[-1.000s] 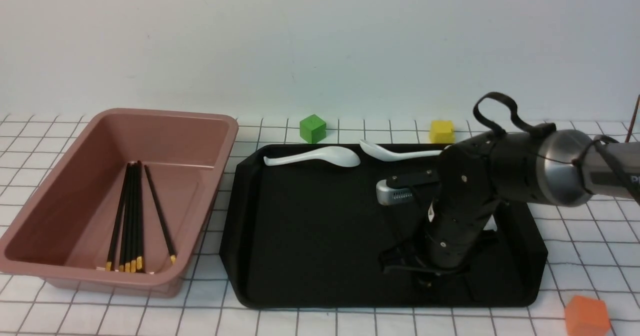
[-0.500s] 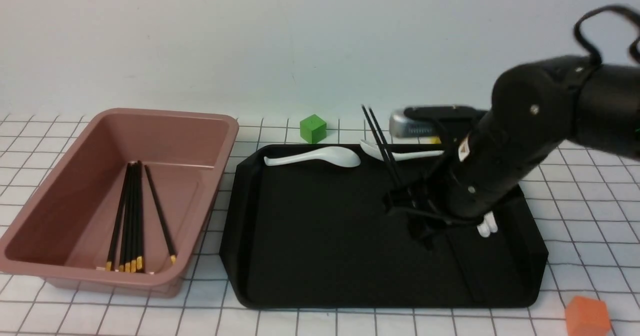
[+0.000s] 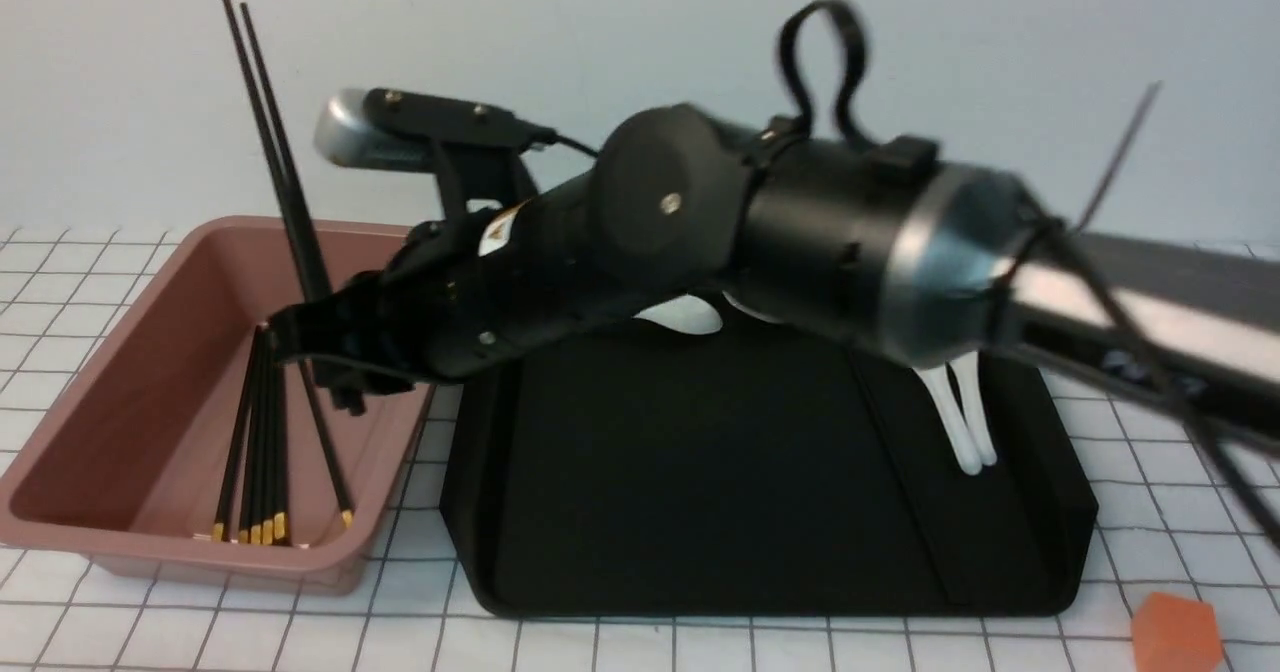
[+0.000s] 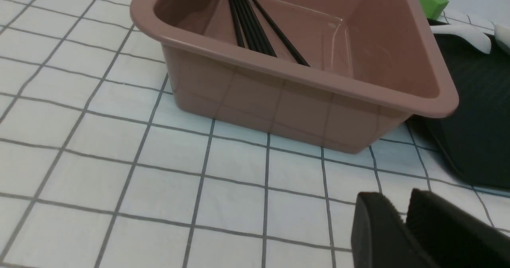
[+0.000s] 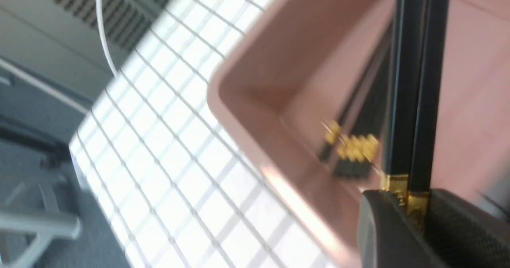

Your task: On white black tablecloth take chopsticks from black tray and put them in box.

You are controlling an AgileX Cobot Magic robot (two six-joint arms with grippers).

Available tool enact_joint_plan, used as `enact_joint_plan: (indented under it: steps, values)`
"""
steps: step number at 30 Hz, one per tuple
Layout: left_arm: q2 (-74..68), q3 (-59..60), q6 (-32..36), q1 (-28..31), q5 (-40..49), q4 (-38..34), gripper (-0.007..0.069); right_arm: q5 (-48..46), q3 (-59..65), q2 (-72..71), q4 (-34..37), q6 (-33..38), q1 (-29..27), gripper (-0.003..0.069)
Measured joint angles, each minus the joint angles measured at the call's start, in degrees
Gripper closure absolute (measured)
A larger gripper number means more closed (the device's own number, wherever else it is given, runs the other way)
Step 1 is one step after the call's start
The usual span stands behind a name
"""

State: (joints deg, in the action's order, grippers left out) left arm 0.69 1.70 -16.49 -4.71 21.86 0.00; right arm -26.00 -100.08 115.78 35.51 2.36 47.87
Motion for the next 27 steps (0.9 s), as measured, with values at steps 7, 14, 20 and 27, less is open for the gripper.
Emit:
enact_joint_plan:
  steps: [7, 14, 20, 27]
  values:
    - [0.0, 0.0, 0.0, 0.0, 0.0, 0.0, 0.0485, 3.8, -3.4, 9.7, 1.1, 0.0, 0.6, 0.0406]
    - [0.0, 0.0, 0.0, 0.0, 0.0, 0.0, 0.0480, -8.1, -5.0, 5.5, -0.8, 1.8, -2.7, 0.0382]
    - [0.0, 0.0, 0.0, 0.0, 0.0, 0.0, 0.0478, -29.6, -7.0, -8.5, -5.6, 5.7, -10.5, 0.0587]
    - [0.0, 0.0, 0.0, 0.0, 0.0, 0.0, 0.0478, -44.8, -6.7, -28.7, -14.5, 7.3, -17.5, 0.0671]
